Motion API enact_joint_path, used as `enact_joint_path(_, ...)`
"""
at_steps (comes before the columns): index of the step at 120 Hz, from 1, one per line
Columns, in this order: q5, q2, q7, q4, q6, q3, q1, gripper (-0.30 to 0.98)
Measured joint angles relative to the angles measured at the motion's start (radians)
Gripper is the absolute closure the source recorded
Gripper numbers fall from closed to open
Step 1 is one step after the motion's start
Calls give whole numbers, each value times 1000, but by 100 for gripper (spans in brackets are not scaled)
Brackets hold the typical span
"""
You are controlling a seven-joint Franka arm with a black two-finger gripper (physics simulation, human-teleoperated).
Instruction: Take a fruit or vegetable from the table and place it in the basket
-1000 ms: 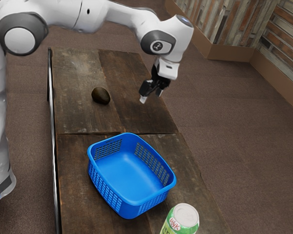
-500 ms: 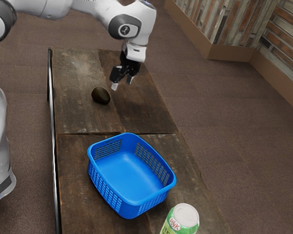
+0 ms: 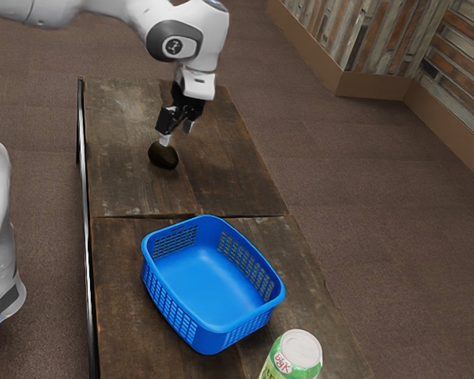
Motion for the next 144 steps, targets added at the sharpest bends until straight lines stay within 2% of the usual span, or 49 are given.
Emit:
enact_joint_path(34, 20, -93, -129, -71, -25, 2, 11, 0)
enact_joint_path(52, 51, -98, -179, -80, -28, 49, 12, 0)
enact_joint_path(78, 74, -79, -232, -86, -14, 62, 12, 0)
enact_joint_path(112, 153, -66, -279, -86, 52, 86, 12, 0)
enact_joint_path(144, 170, 4, -307, -89, 115, 94, 12, 0)
